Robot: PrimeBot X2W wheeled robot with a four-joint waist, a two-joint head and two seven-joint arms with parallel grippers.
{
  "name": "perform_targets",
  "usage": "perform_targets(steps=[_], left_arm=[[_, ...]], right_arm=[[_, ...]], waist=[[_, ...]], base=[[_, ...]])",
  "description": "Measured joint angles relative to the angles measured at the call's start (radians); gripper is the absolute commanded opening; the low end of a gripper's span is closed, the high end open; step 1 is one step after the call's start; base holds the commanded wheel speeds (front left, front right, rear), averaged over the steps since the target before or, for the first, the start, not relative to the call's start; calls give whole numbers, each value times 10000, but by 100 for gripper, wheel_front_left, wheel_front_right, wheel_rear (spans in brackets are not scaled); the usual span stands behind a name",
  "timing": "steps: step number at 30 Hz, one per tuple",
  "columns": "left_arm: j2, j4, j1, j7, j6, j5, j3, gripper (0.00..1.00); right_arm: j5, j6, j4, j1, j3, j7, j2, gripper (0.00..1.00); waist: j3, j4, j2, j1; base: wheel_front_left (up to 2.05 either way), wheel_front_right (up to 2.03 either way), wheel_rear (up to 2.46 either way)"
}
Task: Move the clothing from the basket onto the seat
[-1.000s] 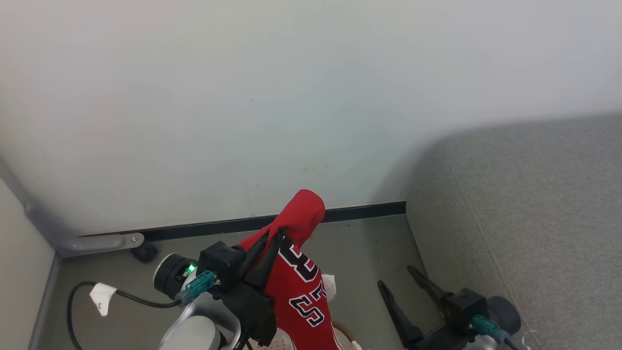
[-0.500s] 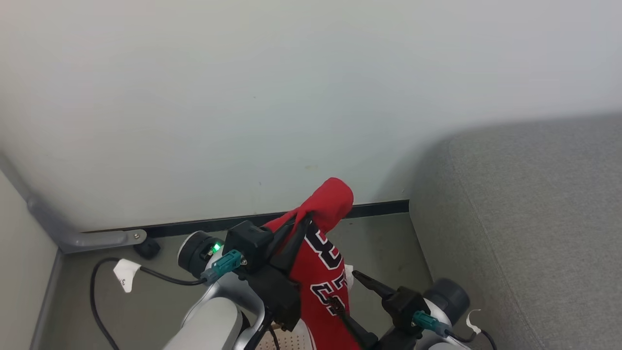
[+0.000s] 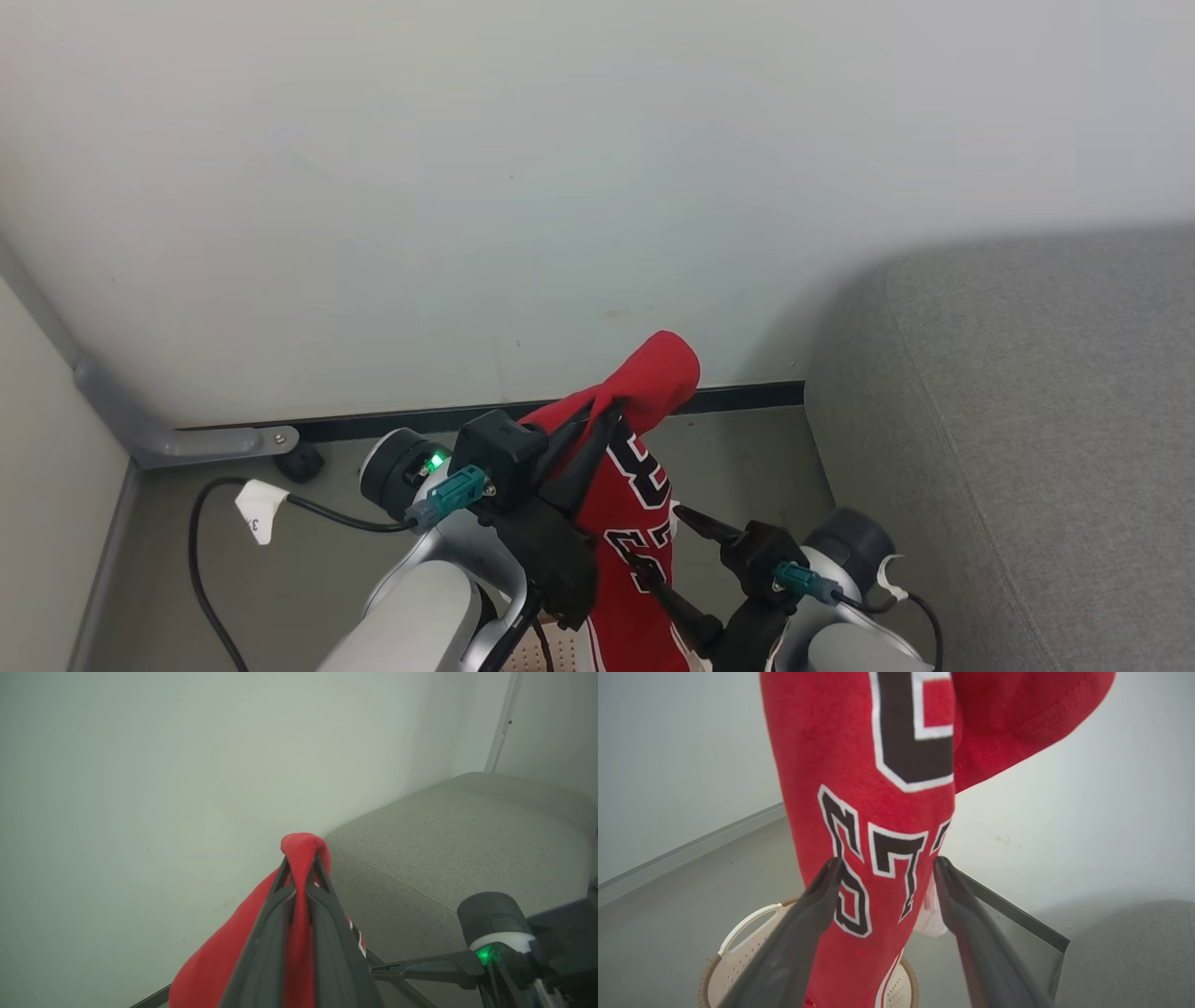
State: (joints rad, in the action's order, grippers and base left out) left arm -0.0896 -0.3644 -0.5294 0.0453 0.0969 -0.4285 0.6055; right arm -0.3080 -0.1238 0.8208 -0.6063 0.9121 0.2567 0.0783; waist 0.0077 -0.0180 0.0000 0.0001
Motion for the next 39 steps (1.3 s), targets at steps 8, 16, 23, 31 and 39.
perform_targets(steps=[8,16,23,31,39], left_arm=[[61,113,-145,-188,0,-27,130,0],[128,182,-210,-267,0,-92,155,0],[123,226,-200,-293,-90,-105,102,0],[19,301,36,-167,-274,-280,-209,46],[-19,295,320,23,-263,-546,-282,100]], right_arm=[[-451,-2,447,-949,635,0,-94,100],[-949,-2,717,-1304,1363,0,-125,0],[-1544,-8,729,-1434,1547,0,-130,0],[-2190,-8,516,-1431,1329,0,182,0],[-2742,-8,213,-1433,470,-2,1281,0]], waist=[[38,144,0,0],[107,292,0,0],[164,285,0,0],[218,-10,0,-1],[212,-432,0,-1]], base=[[0,0,0],[0,0,0],[0,0,0],[0,0,0],[0,0,0]])
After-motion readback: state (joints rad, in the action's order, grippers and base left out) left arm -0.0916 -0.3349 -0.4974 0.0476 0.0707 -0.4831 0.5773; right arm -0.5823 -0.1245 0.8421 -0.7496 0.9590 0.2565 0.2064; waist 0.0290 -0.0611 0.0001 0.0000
